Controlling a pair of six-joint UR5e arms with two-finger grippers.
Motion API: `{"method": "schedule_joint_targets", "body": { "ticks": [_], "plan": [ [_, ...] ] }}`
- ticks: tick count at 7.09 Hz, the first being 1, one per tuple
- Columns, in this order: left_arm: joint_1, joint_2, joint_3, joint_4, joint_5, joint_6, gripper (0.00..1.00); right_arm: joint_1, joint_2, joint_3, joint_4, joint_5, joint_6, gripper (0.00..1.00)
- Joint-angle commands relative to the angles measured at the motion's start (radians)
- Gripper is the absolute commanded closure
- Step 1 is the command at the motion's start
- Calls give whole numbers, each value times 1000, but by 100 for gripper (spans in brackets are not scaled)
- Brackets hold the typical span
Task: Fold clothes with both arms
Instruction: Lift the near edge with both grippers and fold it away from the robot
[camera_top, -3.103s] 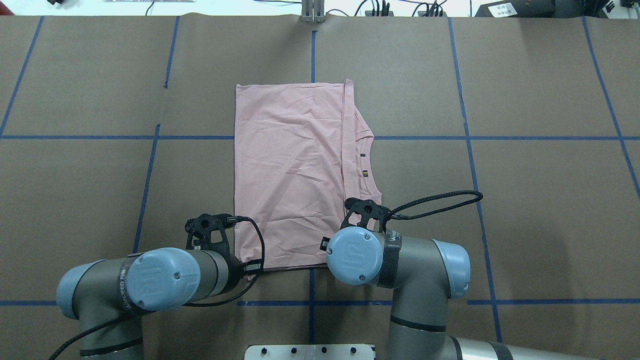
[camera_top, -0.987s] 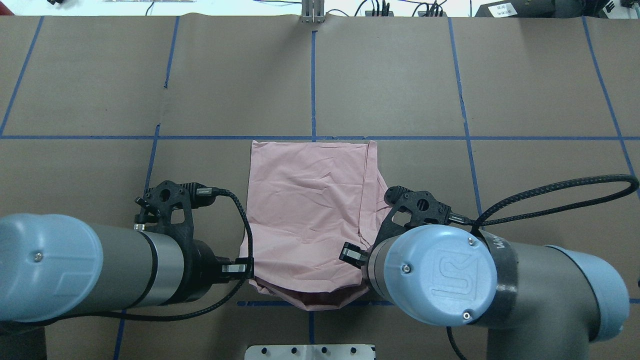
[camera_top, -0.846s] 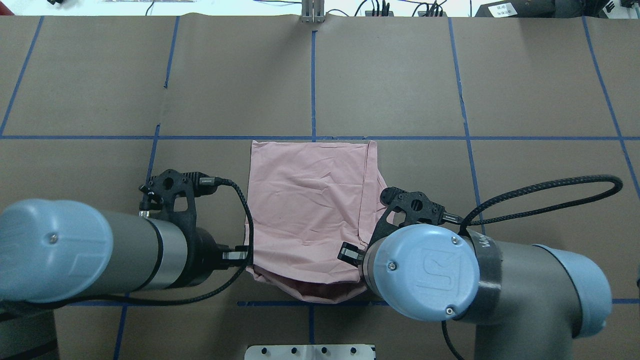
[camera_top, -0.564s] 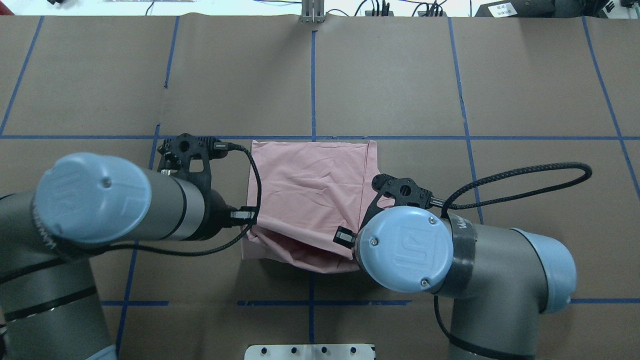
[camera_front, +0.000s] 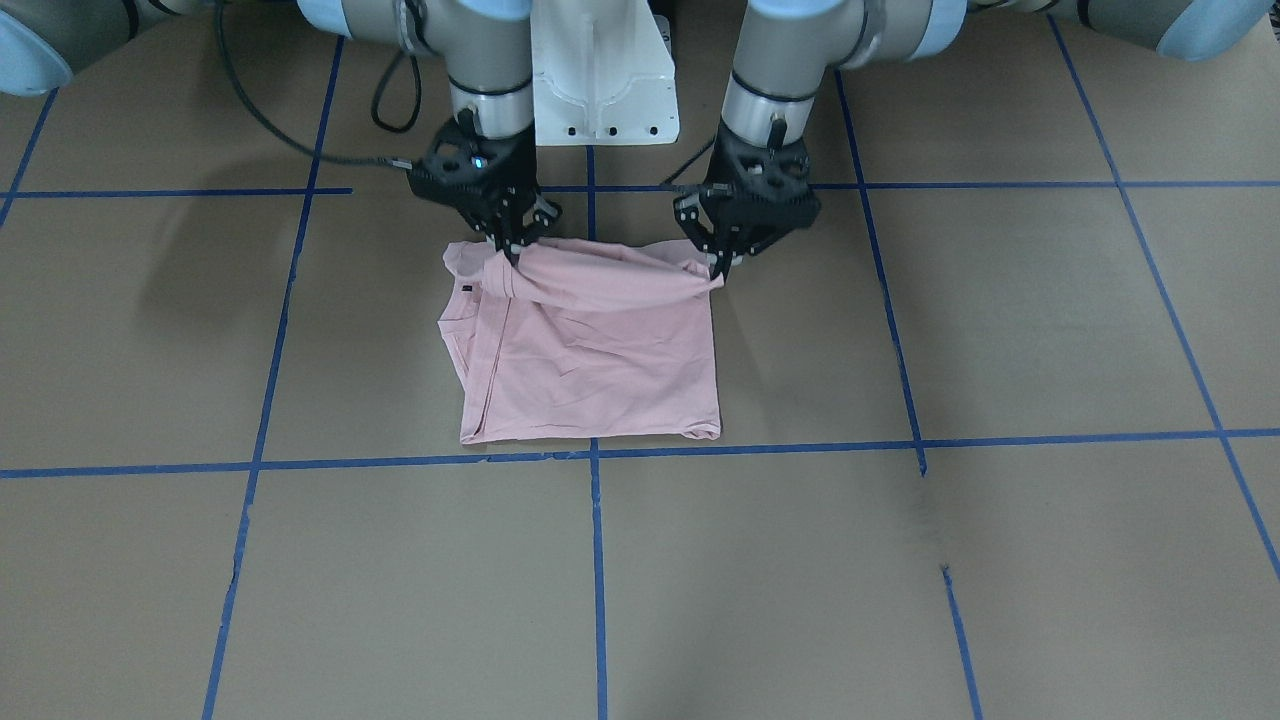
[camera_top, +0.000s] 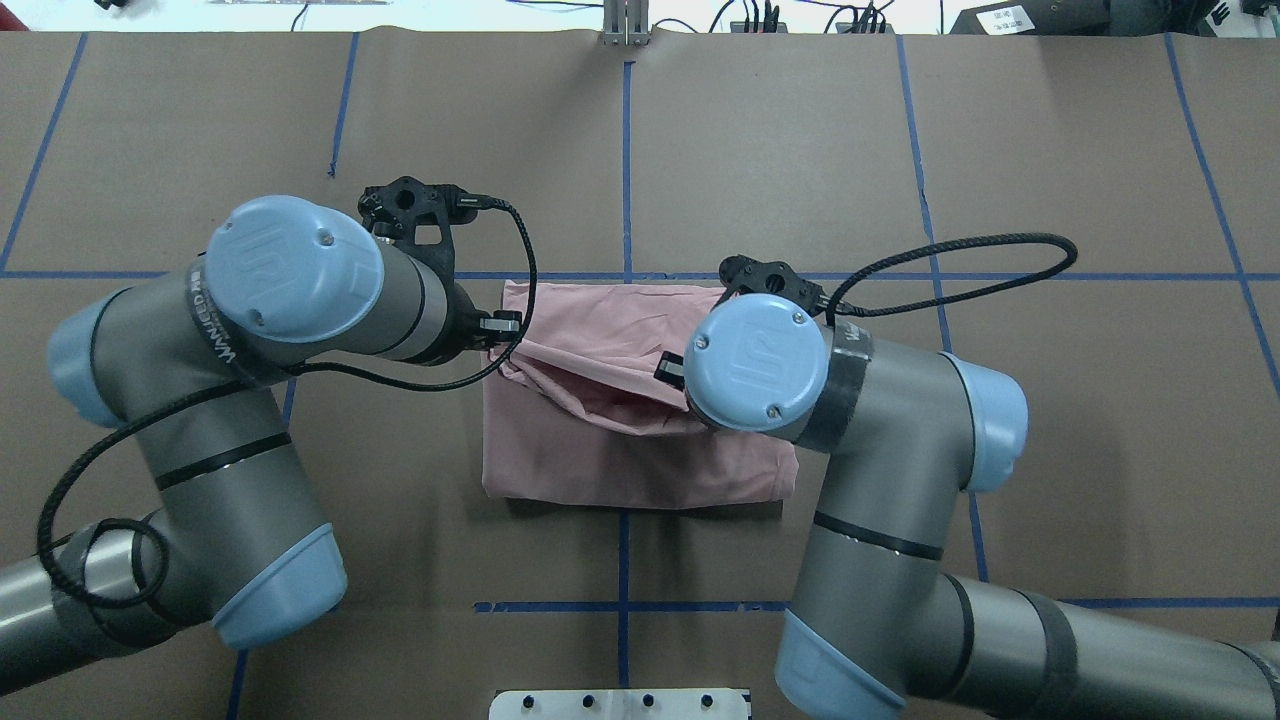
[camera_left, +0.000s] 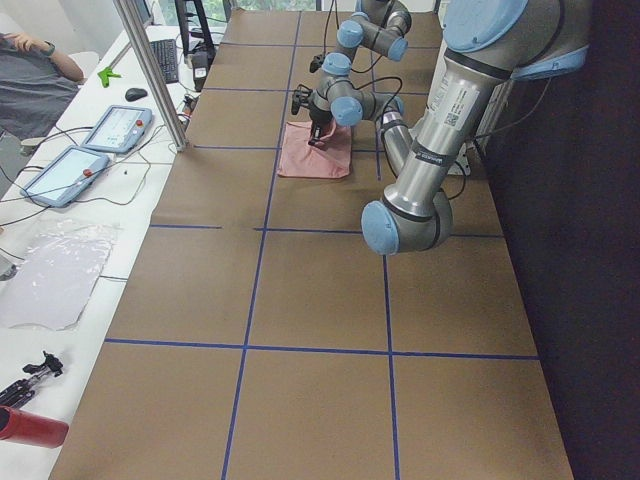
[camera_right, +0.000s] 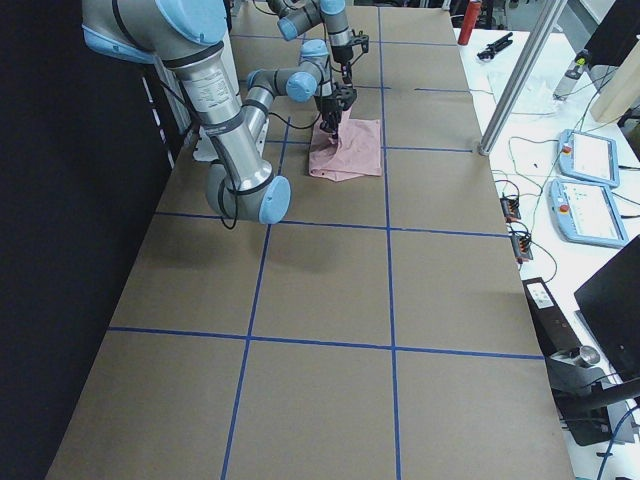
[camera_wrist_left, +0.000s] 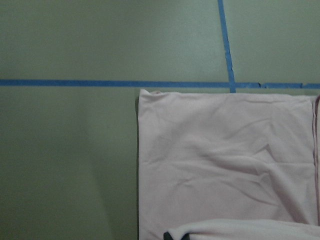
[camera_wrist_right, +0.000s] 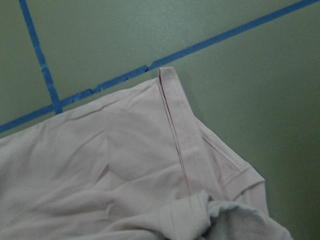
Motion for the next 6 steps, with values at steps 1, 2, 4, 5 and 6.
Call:
{"method": "schedule_joint_targets", "body": {
  "ticks": [1, 2, 4, 5, 6],
  "plan": [
    [-23, -37, 158, -115, 2, 24, 100, 63, 78, -210, 107, 1, -42, 100],
    [-35, -56, 213, -140, 4, 52, 100, 89, 92, -288, 171, 6, -94, 100],
    [-55, -57, 301, -241, 4, 99, 1, 150, 129, -476, 306, 26, -226, 0],
    [-96, -57, 304, -253, -4, 148, 0, 187, 135, -481, 311, 79, -299, 0],
    [-119, -57, 300, -256, -11, 197, 0, 201, 135, -472, 311, 143, -323, 0]
  ]
}}
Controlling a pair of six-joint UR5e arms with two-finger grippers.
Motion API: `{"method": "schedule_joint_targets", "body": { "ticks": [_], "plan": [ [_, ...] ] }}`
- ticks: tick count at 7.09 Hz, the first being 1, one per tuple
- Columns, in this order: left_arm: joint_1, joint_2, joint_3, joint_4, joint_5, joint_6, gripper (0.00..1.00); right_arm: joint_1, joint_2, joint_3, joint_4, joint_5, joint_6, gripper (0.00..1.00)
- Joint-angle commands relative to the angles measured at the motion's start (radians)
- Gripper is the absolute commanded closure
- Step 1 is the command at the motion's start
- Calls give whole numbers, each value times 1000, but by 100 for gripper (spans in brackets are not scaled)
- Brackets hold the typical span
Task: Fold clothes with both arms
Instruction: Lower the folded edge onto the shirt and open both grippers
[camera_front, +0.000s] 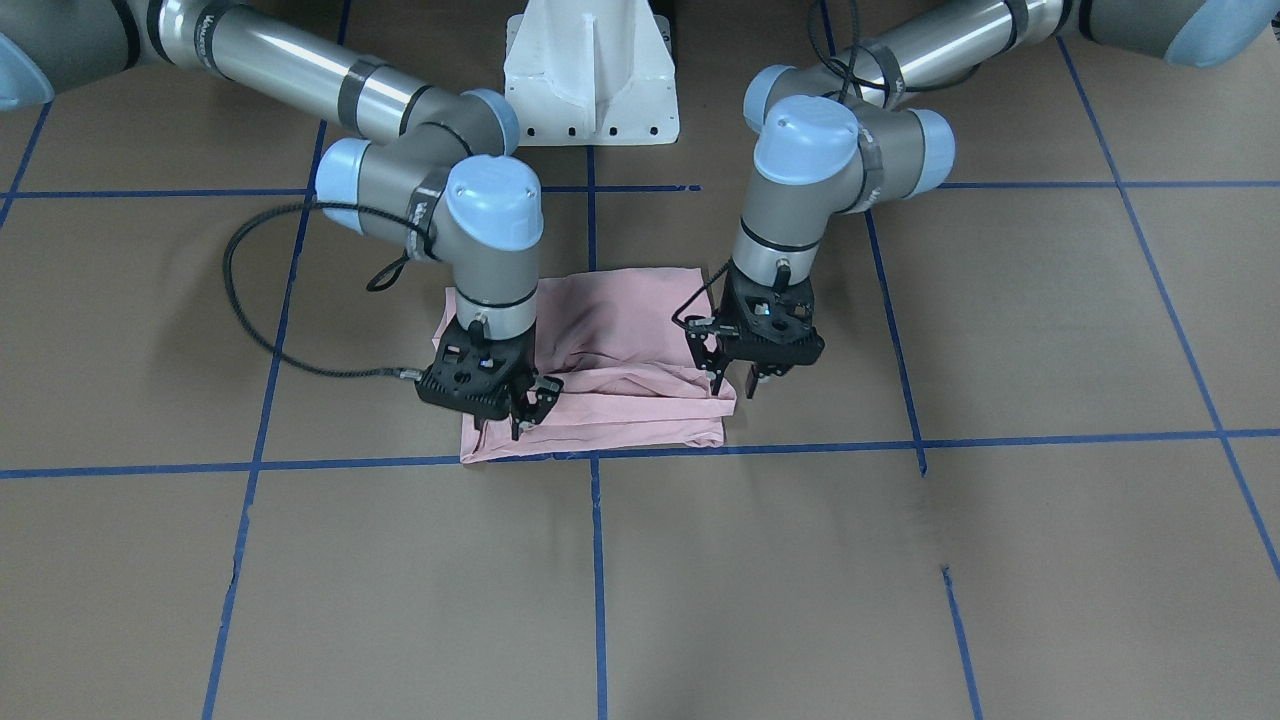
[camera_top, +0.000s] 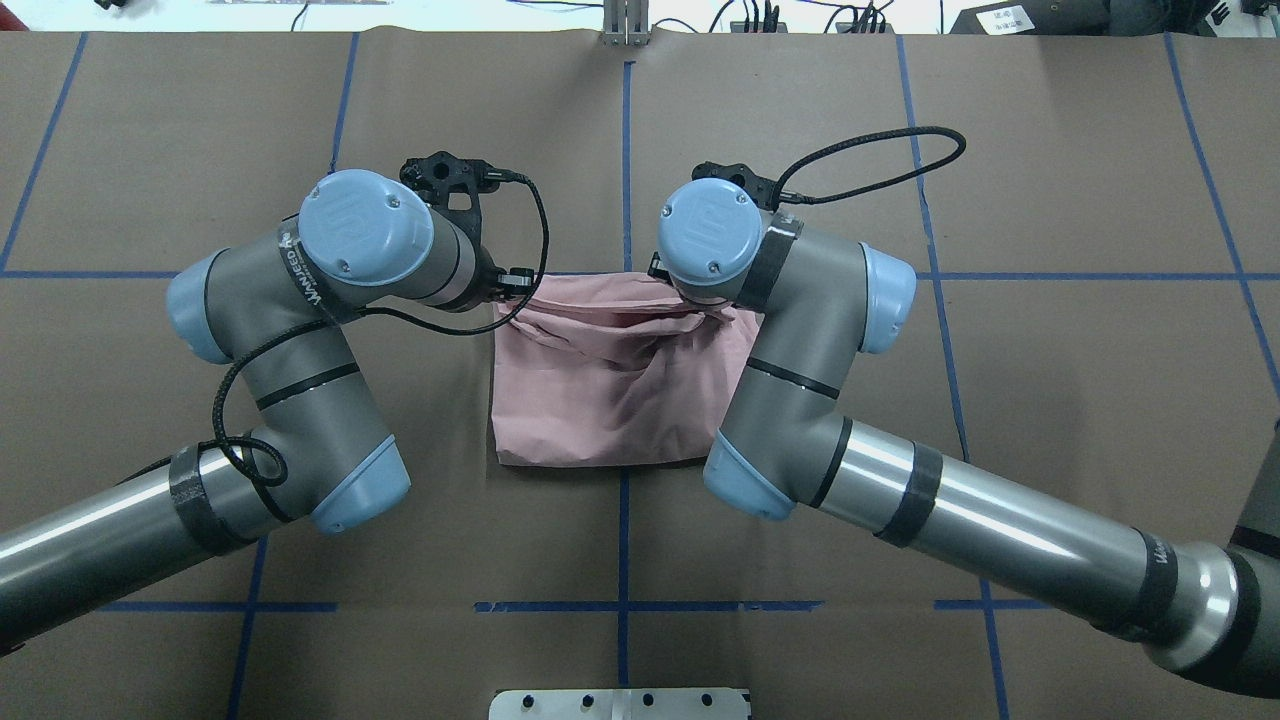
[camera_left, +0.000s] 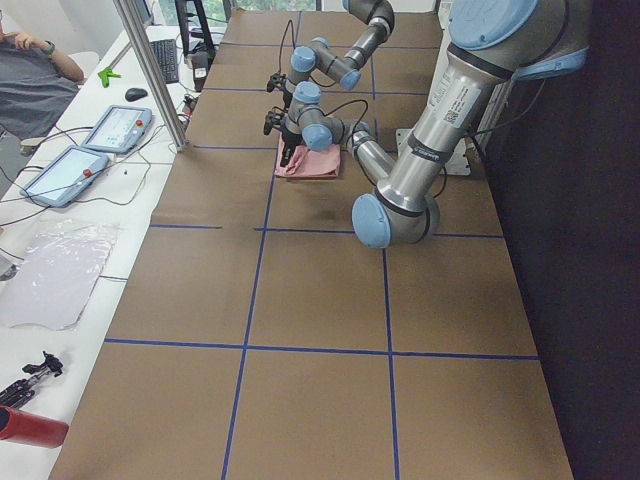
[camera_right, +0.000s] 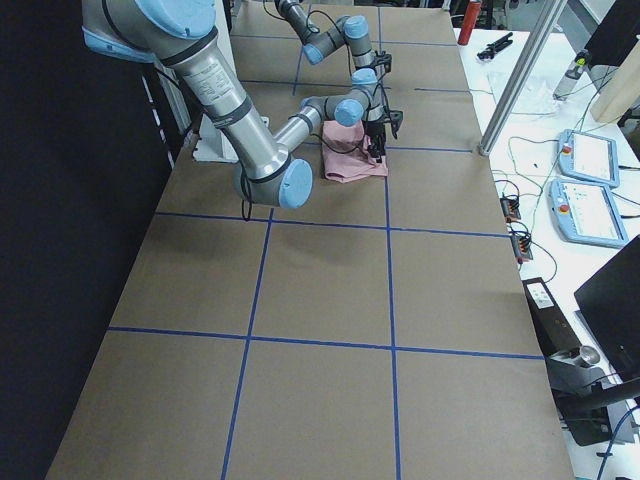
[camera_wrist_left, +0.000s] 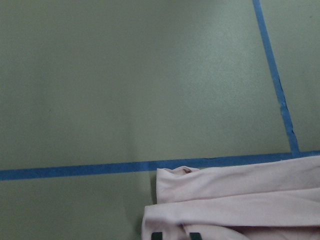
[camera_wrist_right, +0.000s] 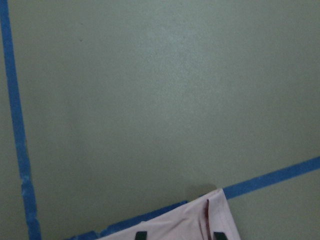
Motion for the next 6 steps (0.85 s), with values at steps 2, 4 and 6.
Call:
{"method": "schedule_joint_targets", "body": {
  "ticks": [2, 4, 6],
  "plan": [
    [-55, 16, -3, -49, -71, 137, 0, 21, -1, 68, 7, 76, -55, 0],
    [-55, 26, -5, -57, -71, 134, 0, -114, -18, 111, 3, -8, -56, 0],
    [-54, 26, -3, -57, -70, 126, 0, -182, -40, 99, -1, -78, -77, 0]
  ]
}}
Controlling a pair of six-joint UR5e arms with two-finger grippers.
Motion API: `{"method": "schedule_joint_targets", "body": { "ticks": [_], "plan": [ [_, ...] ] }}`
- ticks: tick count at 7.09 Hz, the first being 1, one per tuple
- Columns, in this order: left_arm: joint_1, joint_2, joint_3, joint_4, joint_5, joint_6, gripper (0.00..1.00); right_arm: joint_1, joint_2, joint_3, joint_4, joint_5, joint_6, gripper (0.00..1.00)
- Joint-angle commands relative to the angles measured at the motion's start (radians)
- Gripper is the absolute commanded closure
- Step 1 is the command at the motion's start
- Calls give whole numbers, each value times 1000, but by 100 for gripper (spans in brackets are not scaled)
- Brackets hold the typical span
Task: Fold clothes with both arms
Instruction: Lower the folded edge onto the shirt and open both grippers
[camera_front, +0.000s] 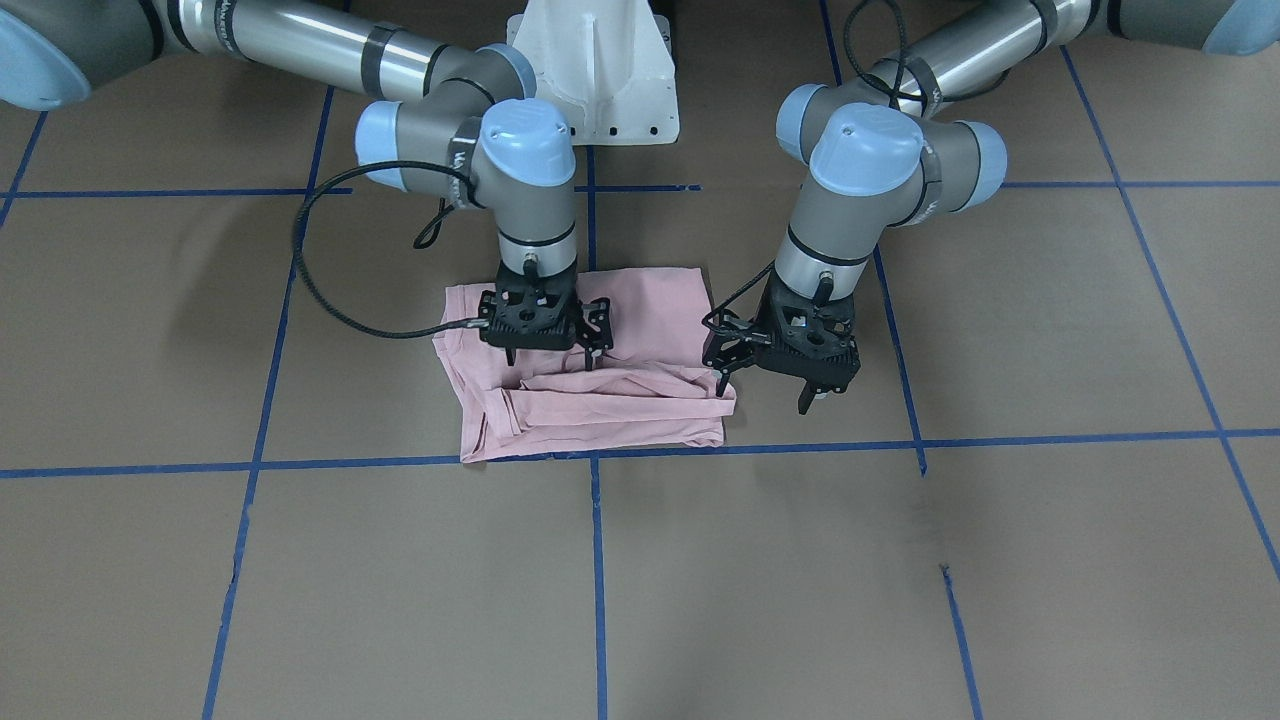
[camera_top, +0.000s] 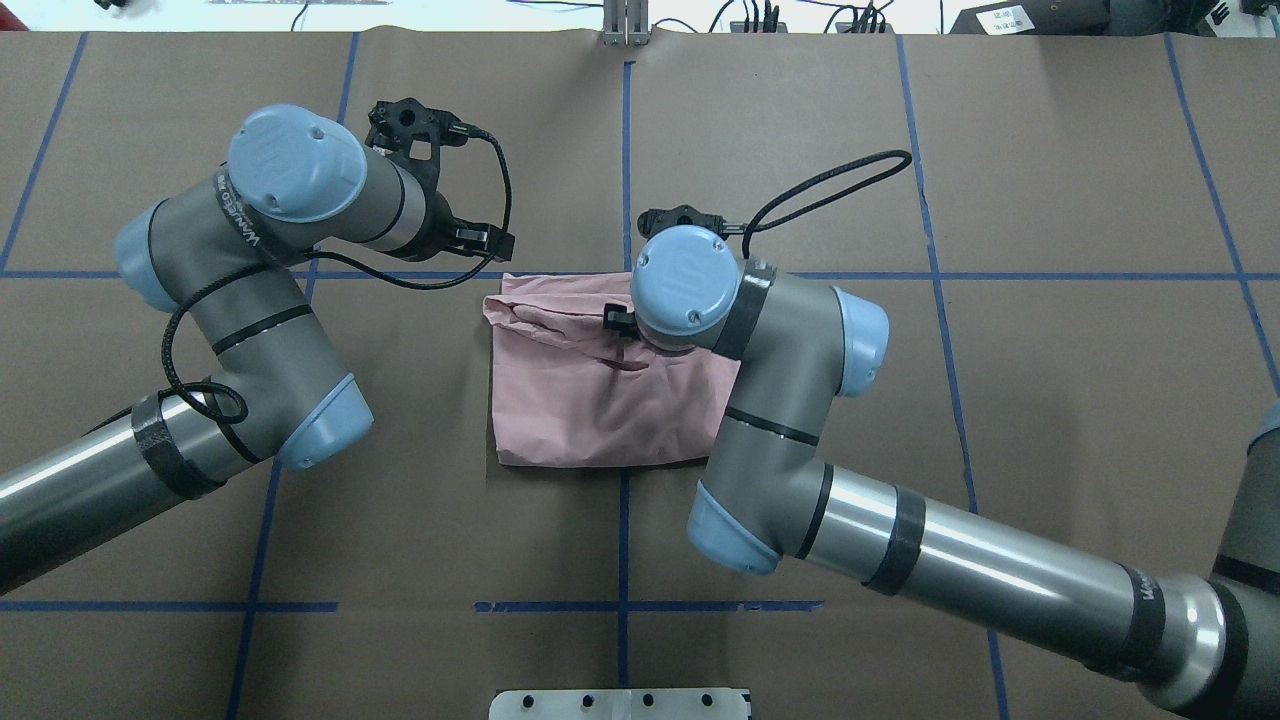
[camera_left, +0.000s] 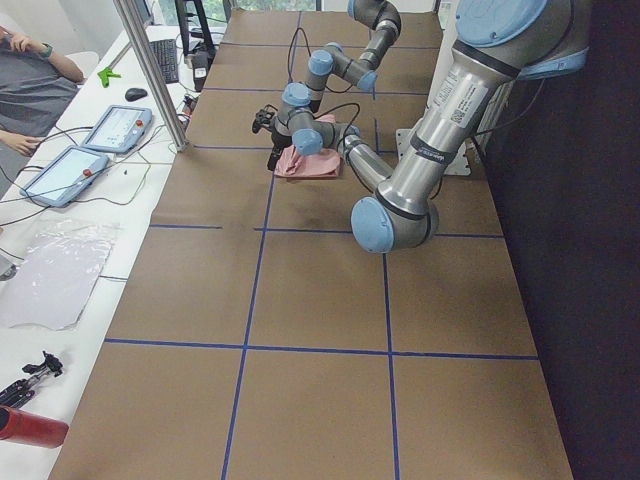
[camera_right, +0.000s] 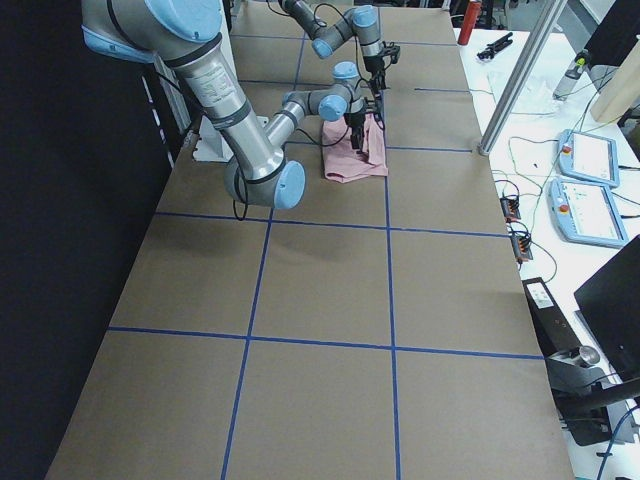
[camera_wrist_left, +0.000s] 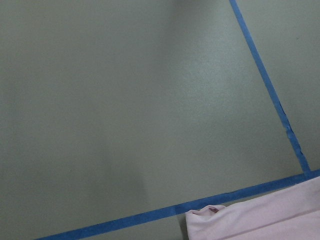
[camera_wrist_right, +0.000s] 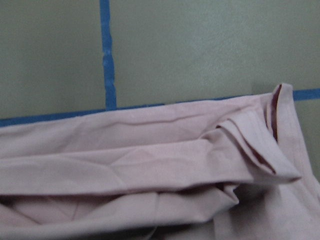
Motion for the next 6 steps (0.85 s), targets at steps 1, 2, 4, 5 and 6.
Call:
{"method": "schedule_joint_targets", "body": {
  "ticks": [1, 2, 4, 5, 6],
  "plan": [
    [0, 1, -1, -1, 1, -7, 0, -26, 4, -27, -45, -49, -76, 0],
    [0, 4, -2, -1, 1, -11, 0, 15, 6, -58, -48, -52, -104, 0],
    [0, 5, -2, 1, 2, -13, 0, 99, 74, -191, -44, -49, -97, 0],
    [0, 7, -2, 1, 2, -14, 0, 161, 96, -243, -44, -25, -112, 0],
    [2, 11, -1, 1, 4, -23, 0, 239, 114, -268, -44, 55, -177, 0]
  ]
}}
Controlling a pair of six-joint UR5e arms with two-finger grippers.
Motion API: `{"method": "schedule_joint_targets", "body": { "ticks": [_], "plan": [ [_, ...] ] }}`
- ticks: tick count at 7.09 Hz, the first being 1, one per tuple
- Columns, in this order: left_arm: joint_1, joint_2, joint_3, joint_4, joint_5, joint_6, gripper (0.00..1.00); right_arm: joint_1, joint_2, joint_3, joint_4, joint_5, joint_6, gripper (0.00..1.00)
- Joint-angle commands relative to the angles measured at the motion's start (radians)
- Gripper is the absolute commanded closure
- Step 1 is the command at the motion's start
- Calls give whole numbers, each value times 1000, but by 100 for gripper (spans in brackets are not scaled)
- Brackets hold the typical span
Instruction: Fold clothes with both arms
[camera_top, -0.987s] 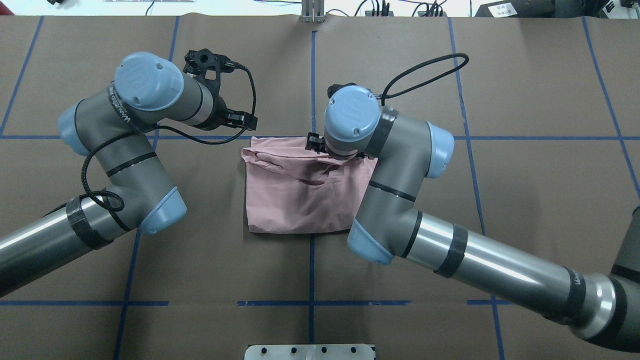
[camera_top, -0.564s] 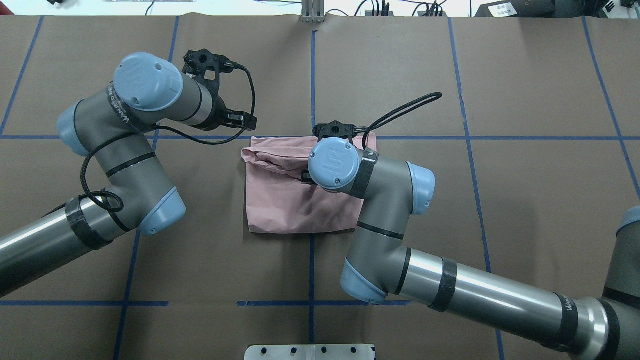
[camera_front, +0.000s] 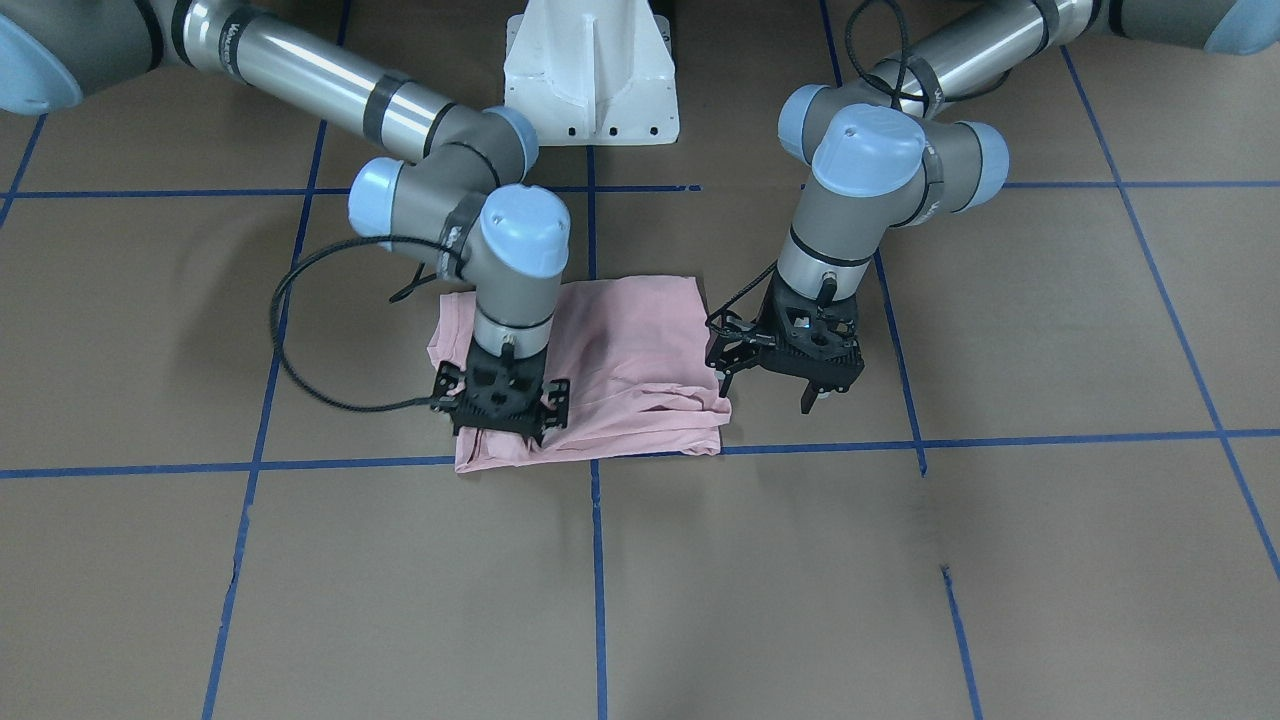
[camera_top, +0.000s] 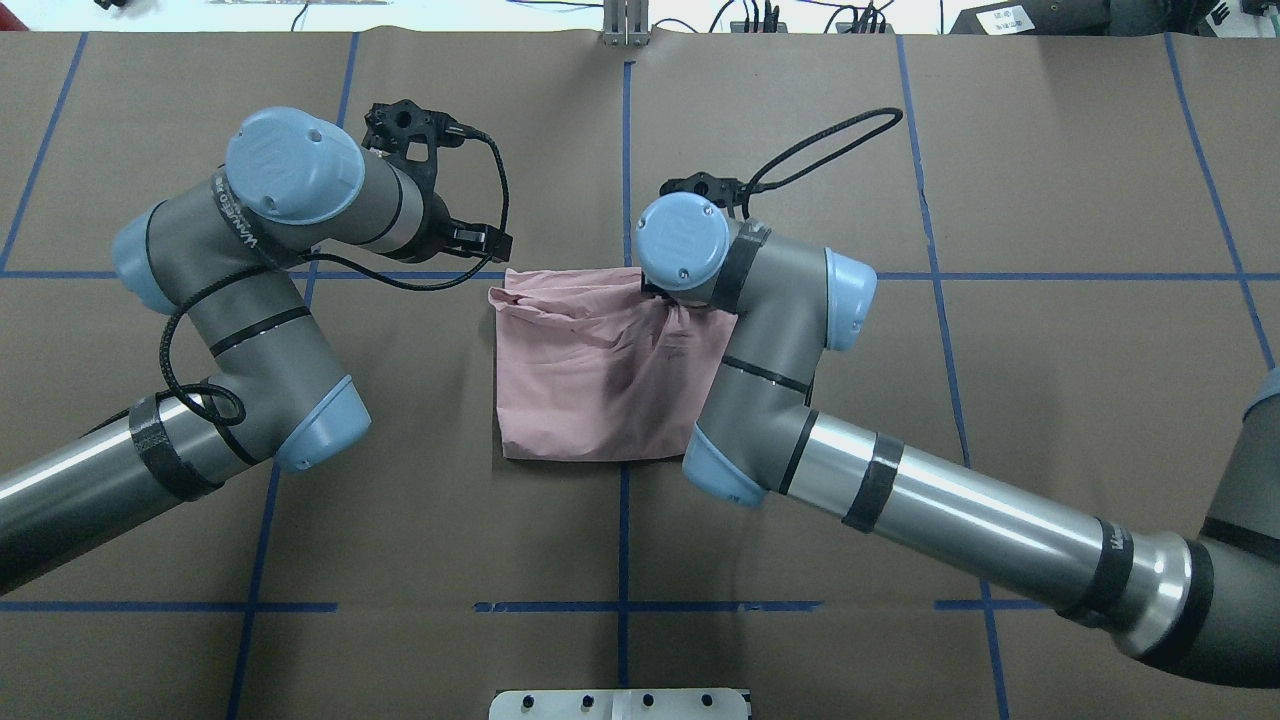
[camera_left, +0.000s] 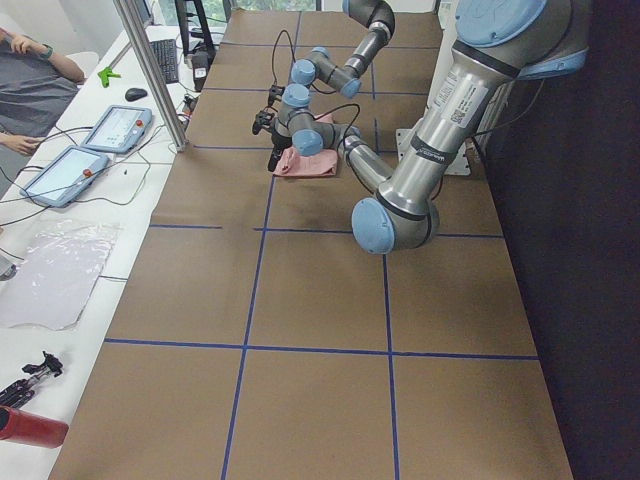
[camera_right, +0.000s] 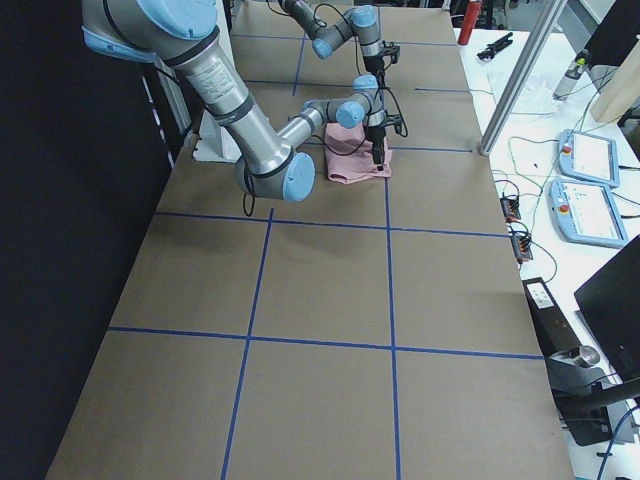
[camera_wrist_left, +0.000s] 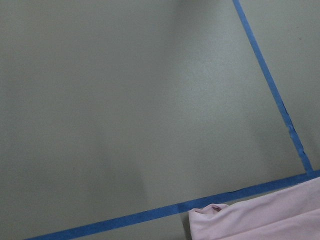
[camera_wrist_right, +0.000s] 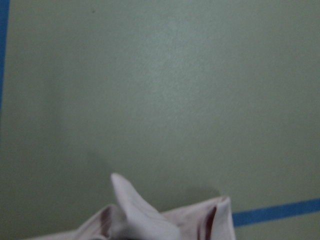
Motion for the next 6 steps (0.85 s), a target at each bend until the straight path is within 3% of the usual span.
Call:
{"method": "schedule_joint_targets", "body": {
  "ticks": [1, 2, 6],
  "plan": [
    [9, 3, 15, 3, 3, -34, 0, 175, 30, -42, -2, 188, -141, 0],
    [32, -6, 29, 14, 9, -72, 0, 232, 25, -23, 0, 297, -215, 0],
    [207, -42, 32, 64, 104, -213, 0, 238, -51, 135, -3, 315, -228, 0]
  ]
}}
